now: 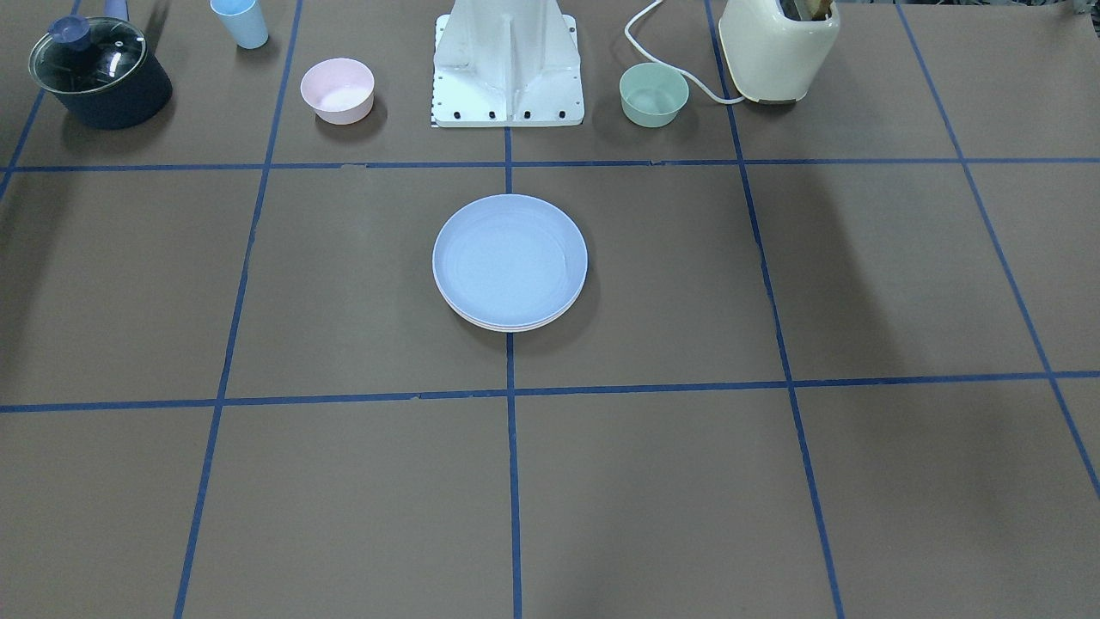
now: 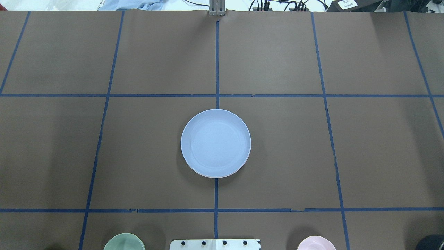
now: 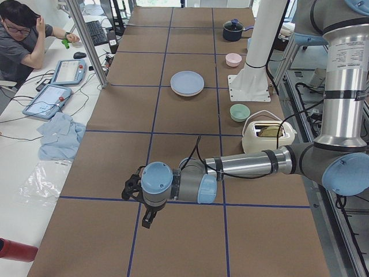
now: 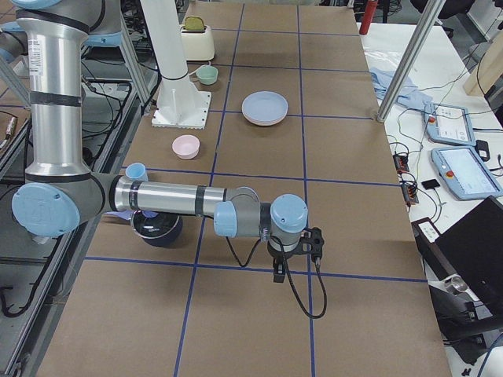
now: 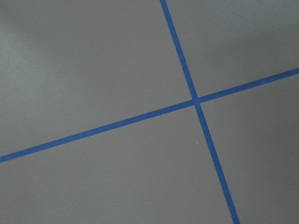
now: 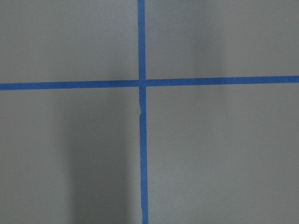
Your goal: Stack three plates with pink and blue
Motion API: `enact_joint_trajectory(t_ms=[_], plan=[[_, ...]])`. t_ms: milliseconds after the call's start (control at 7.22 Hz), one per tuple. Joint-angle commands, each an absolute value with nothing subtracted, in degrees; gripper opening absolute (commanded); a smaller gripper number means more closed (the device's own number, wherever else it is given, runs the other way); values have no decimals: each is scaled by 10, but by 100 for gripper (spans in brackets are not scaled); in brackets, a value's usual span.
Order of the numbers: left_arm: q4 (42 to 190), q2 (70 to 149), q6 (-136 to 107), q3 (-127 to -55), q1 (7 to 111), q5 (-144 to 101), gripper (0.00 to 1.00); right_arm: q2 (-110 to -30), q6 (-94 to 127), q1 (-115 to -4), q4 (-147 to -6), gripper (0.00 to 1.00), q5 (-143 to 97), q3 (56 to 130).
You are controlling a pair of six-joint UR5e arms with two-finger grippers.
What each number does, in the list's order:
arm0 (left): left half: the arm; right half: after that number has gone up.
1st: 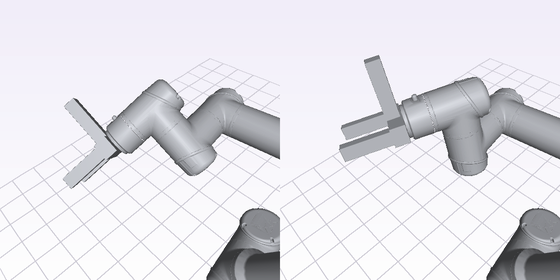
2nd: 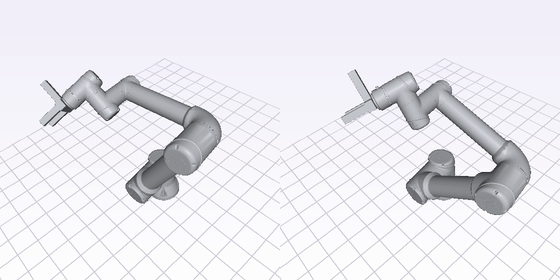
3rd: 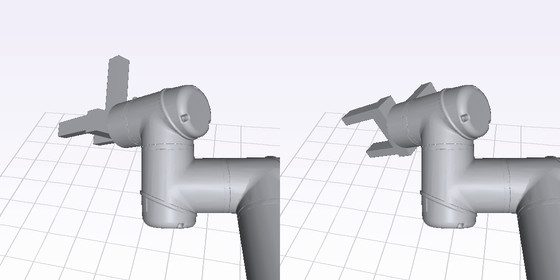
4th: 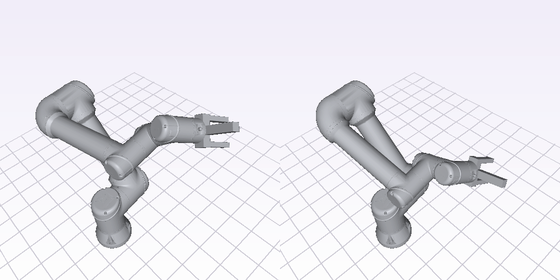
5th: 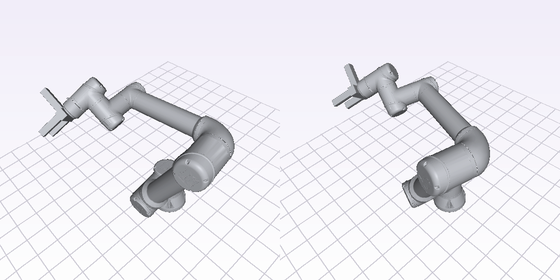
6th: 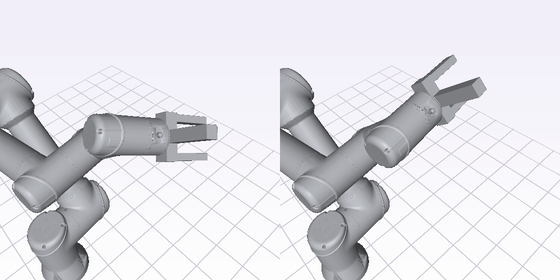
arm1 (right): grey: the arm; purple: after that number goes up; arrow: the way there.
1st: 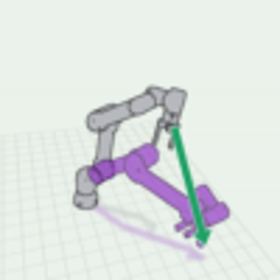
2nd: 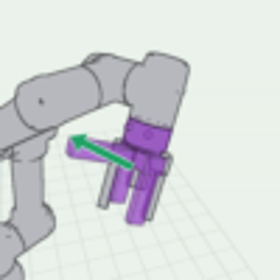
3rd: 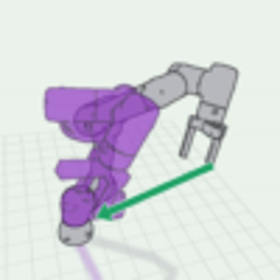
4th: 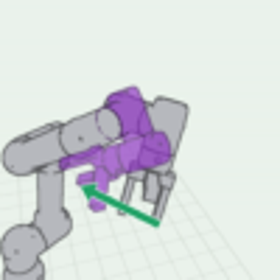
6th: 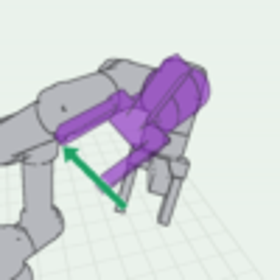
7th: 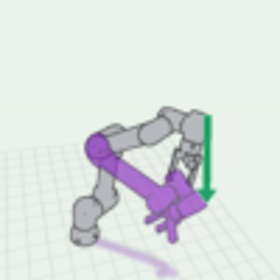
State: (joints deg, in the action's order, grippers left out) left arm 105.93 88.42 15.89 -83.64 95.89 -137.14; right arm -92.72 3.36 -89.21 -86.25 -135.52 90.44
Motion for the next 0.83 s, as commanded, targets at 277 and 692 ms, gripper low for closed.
enact_joint_trajectory(t_ms=[277, 692], plan=[[1063, 884, 159, -836, 959, -1372, 100, -927, 33, -891, -862, 100, -1355, 900], [1063, 884, 159, -835, 959, -1372, 100, -927, 34, -891, -863, 100, -1355, 898]])
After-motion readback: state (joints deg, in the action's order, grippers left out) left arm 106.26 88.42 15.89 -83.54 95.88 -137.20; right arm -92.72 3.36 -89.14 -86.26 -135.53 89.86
